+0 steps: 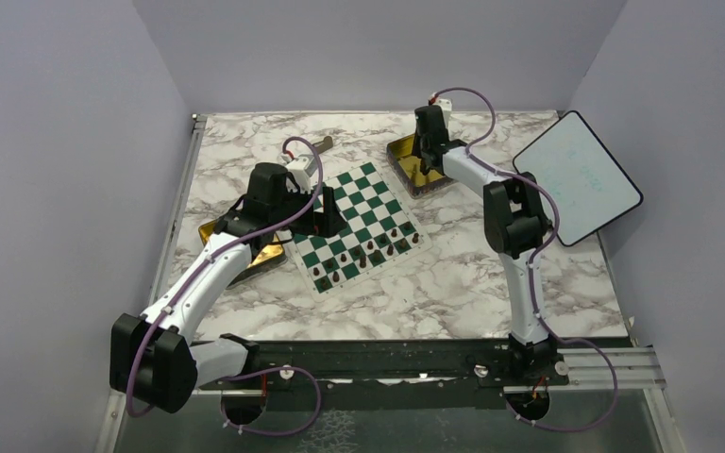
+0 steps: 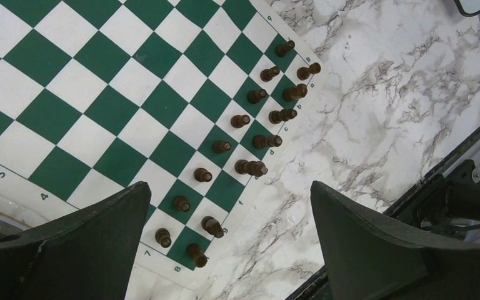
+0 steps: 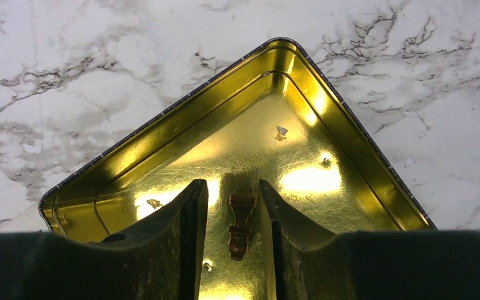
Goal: Set up the chess pieces on the board
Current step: Pick up the chess piece from the storage box, then place the chess piece on the chessboard.
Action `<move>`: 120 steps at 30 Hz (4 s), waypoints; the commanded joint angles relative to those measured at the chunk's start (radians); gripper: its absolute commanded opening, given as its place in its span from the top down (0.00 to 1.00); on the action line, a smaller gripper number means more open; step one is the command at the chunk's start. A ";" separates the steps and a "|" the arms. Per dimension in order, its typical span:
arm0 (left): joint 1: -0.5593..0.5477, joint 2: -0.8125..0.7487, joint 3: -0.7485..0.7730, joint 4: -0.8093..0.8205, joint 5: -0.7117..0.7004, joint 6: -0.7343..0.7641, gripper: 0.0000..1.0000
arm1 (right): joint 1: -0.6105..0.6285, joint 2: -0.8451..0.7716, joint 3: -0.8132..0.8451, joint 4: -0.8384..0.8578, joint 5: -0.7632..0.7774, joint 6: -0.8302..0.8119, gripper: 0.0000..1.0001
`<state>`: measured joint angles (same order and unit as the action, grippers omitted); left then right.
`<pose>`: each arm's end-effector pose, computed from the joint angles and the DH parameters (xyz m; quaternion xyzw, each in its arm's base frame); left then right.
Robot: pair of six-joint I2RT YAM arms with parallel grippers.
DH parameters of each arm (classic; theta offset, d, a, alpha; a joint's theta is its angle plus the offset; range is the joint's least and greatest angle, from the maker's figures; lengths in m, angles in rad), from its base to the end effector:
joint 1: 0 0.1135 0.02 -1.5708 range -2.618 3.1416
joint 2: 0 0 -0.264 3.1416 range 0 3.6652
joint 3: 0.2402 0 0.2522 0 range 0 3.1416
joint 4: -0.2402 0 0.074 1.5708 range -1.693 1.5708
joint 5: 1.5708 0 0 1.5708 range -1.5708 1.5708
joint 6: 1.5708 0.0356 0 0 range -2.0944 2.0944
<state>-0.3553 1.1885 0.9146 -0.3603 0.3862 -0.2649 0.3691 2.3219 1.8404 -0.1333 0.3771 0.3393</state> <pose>0.2389 -0.1029 0.2866 0.1261 0.8709 -0.2983 0.3696 0.5014 0.1799 0.1844 0.0732 0.8734 0.0006 0.4815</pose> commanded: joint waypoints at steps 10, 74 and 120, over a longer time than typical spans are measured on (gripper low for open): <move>0.001 -0.033 -0.011 0.027 0.027 0.007 0.01 | -0.019 0.099 0.085 -0.067 0.024 0.030 0.63; 0.001 0.033 0.056 0.286 -0.079 -0.330 0.20 | -0.051 -0.307 -0.151 -0.080 -0.255 0.443 0.85; -0.357 0.528 0.390 0.695 -0.473 -0.152 0.44 | -0.036 -0.769 -0.768 0.447 -0.593 1.019 0.87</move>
<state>-0.7029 1.6886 1.2594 0.3065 -0.0326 -0.4549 0.3275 1.5894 1.0851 0.2691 -0.1898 1.3434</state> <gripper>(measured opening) 0.609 0.231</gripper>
